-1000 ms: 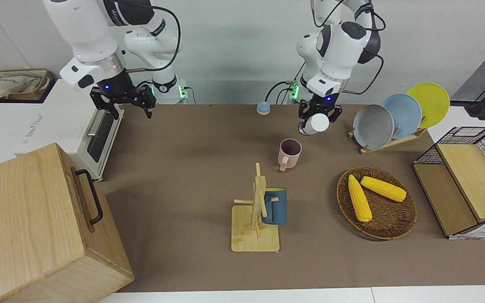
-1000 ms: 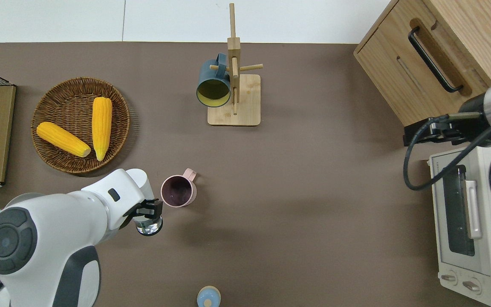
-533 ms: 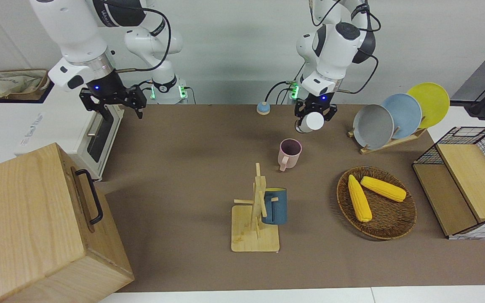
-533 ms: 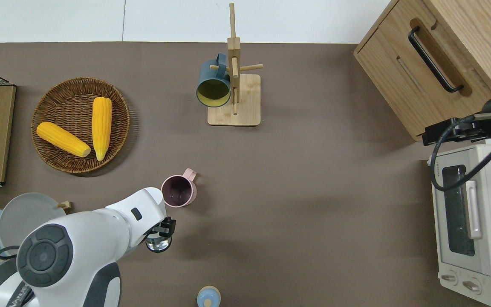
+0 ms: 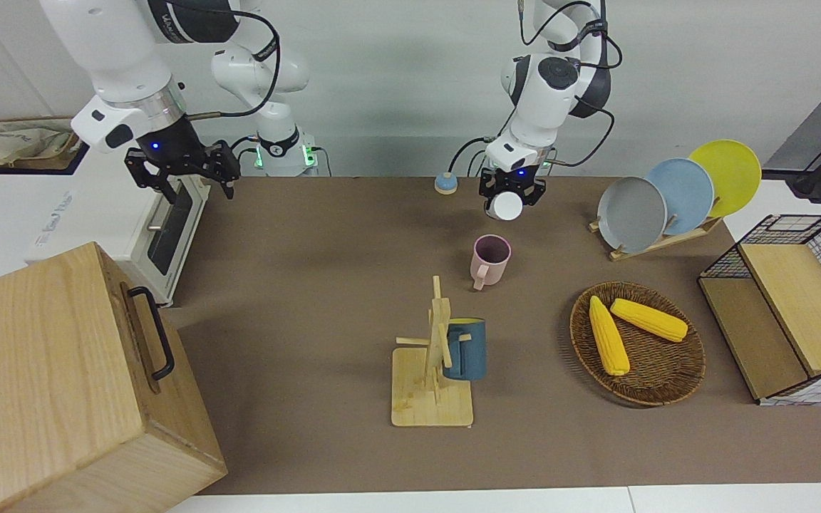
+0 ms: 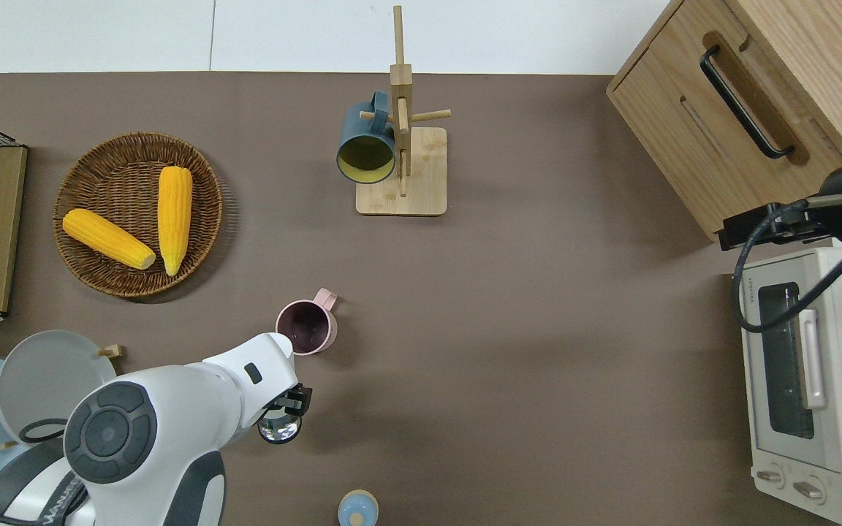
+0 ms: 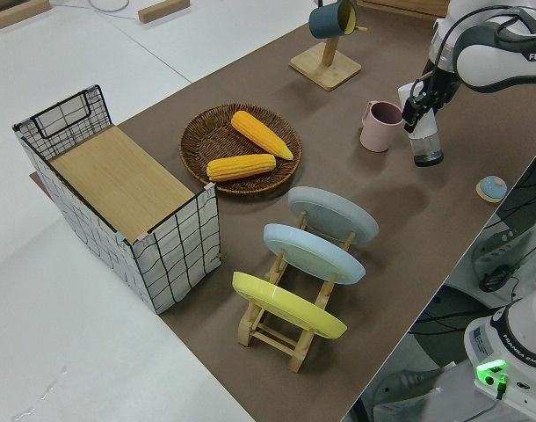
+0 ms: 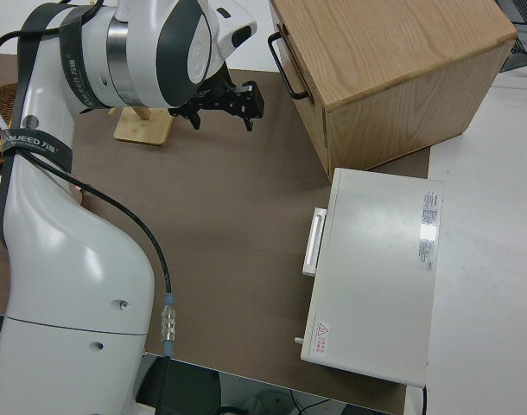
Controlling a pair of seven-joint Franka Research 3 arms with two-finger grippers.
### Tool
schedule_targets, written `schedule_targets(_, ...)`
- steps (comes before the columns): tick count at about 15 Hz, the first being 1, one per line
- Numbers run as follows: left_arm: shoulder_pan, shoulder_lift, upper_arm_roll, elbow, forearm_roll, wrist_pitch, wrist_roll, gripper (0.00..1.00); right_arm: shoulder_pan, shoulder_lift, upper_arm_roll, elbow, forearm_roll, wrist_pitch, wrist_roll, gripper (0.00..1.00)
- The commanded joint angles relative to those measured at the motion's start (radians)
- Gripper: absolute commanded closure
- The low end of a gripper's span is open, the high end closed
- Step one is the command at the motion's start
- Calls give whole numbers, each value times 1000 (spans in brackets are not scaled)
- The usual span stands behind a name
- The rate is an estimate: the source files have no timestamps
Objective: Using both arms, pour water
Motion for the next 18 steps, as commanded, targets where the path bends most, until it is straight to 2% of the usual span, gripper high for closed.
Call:
schedule_targets(1, -3, 54, 3, 66, -10, -56, -13, 1000, -6, -16, 14, -11, 8, -3, -22, 9)
schedule_targets(7, 6, 173, 5, 201, 41, -196, -27, 1000, -8, -16, 14, -11, 8, -3, -22, 9)
schedule_targets(10, 11, 209, 5, 238, 61, -239, -29, 1000, -8, -16, 14, -11, 8, -3, -22, 9)
schedule_targets(18, 11, 216, 8, 245, 79, -263, -30, 1000, -8, -16, 13, -11, 8, -3, -22, 9)
